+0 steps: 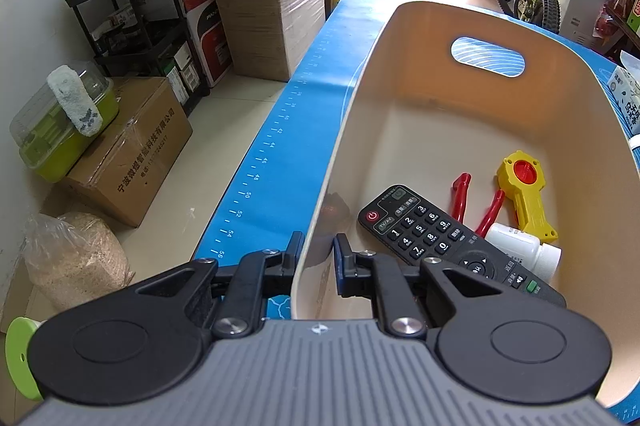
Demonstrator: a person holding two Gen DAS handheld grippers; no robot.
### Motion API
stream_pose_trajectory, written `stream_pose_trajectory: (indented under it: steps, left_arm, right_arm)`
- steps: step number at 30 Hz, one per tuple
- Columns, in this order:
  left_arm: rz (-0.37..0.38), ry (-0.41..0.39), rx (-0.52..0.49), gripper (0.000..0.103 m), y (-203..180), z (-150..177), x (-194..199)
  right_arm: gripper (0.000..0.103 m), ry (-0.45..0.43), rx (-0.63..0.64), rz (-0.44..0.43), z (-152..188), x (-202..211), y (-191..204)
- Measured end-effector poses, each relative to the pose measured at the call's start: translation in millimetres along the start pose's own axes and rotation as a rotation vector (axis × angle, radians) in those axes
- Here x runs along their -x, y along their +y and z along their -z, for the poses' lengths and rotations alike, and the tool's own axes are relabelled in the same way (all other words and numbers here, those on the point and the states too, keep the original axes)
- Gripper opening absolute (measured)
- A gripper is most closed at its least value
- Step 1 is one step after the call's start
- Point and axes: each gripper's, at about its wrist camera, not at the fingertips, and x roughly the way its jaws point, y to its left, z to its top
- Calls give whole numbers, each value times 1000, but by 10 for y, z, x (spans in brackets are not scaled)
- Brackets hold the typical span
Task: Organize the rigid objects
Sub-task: 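Grasp the roll of clear tape with the right tool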
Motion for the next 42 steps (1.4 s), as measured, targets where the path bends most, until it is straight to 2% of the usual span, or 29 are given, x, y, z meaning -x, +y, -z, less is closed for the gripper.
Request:
stream_pose_trajectory:
  steps: [8,16,24,31,32,34,37,42]
  left_arm:
    - [-11,-2,-5,18,-2,7,4]
    - [-16,-1,-7,18,-3,5,10]
    - [-19,-2,-13,18,-6,0,6]
    - [-21,-3,-16,18,-8,4,1]
    - [-21,-2,-15,18,-9,4,1]
    - [-21,-2,-15,18,-10,4,1]
    - [-22,-2,-15,18,-7,5,1]
    - [-21,-2,-15,18,-9,2,1]
  right_arm:
    - [70,-23,-81,174,109,-133,-561]
    - [71,7,-127,274,256,-380,-964]
    - [71,29,-153,325,287,-630,-1226]
    - [70,57,-127,346,355,-912,-1231]
    - [69,51,-123,348,358,-934,-1227]
    - [58,47,-118,360,362,-974,-1212]
    - [25,53,-123,347,385,-1007,-1210]
    - [19,19,-127,374,400,-933,-1223]
